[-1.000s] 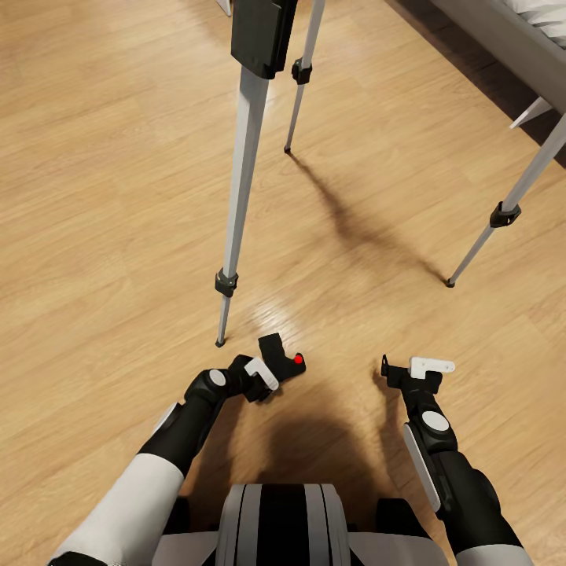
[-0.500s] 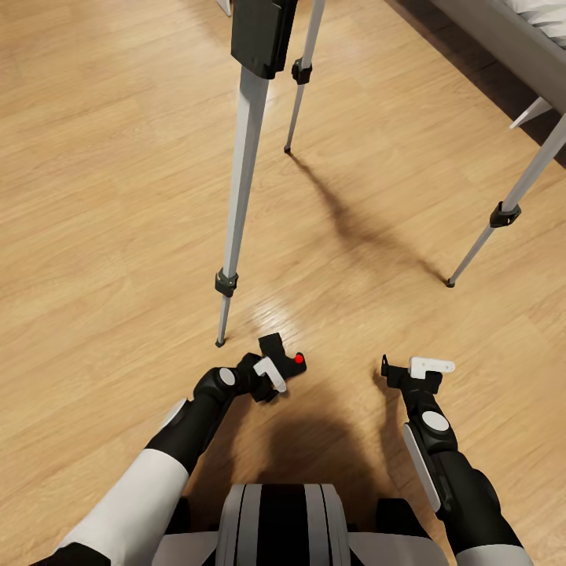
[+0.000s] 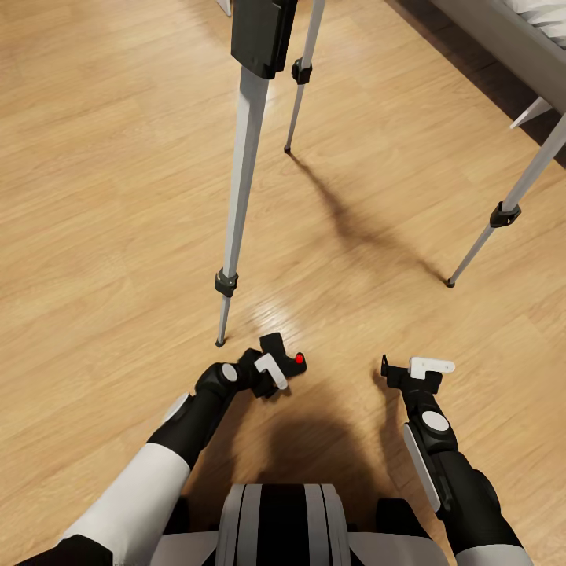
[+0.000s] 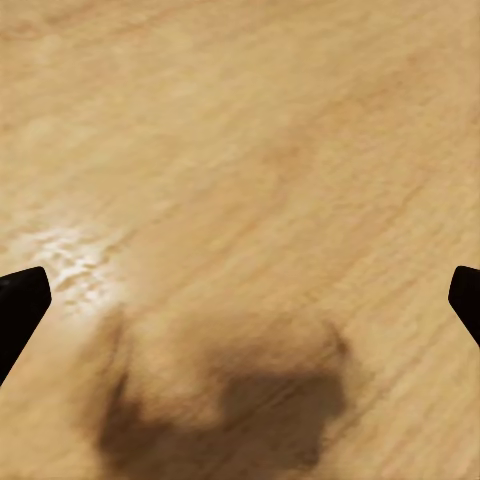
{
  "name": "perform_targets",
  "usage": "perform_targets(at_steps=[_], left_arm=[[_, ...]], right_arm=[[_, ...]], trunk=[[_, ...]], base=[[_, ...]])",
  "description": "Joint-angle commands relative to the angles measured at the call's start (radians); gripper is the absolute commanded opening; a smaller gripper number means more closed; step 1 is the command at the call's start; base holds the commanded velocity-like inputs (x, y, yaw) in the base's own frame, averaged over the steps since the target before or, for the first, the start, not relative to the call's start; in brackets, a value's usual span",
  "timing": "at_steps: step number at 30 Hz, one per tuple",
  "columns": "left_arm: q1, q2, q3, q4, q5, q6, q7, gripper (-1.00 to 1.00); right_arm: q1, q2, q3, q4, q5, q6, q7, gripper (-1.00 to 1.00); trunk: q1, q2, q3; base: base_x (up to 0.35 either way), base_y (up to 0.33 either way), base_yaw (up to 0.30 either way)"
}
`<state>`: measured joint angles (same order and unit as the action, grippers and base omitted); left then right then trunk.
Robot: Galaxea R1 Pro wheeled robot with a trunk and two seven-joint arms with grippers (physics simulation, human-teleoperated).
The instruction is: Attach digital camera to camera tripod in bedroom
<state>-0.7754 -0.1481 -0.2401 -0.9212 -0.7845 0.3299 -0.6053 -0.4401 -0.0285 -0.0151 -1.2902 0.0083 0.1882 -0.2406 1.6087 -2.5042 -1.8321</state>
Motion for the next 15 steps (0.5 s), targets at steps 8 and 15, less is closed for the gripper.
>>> perform_targets(at_steps=[8,15], left_arm=[[-0.002,-0.024,-0.008,0.050,-0.064,0.002,-0.006,1.00],[-0.003,-0.026,-0.011,0.079,-0.084,0.001,-0.005,1.00]], right_arm=[[0.000,0.000,0.001,-0.002,0.001,0.007,-0.005,1.00],[0.000,-0.001,0.001,-0.003,0.001,0.007,-0.004,1.00]], trunk=[[0.000,0.000,0.000],[0.000,0.000,0.000]], base=[[0.000,0.000,0.000],[0.000,0.000,0.000]])
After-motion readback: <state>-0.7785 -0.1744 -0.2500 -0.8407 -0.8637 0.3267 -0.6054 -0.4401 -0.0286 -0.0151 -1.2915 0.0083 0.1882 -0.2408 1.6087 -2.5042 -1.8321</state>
